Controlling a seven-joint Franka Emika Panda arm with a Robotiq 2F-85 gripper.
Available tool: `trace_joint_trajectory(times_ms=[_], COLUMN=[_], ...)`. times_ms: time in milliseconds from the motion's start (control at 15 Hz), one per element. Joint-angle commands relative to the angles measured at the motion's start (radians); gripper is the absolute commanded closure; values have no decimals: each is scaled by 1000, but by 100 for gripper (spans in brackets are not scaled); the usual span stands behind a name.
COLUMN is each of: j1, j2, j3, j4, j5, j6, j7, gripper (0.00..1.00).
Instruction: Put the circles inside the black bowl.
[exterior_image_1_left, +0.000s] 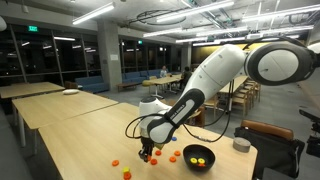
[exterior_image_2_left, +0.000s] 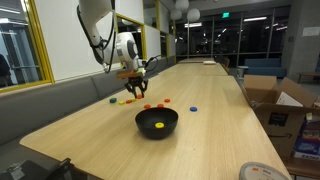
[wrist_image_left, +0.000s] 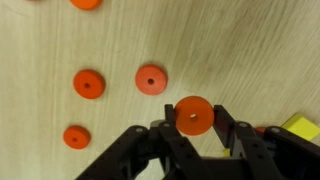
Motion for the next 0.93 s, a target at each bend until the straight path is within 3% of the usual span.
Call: trace_joint_trajectory(times_ms=[0, 533, 733, 867], j1=[24, 9, -4, -34], j2=[-127, -305, -336, -349], j3=[-77, -185, -191, -165], j4=[-128, -317, -335, -337], j5=[-43, -122, -162, -144], j6=[20, -59, -196, -310], j7=[148, 397, 461, 434], gripper=[82, 82, 82, 82])
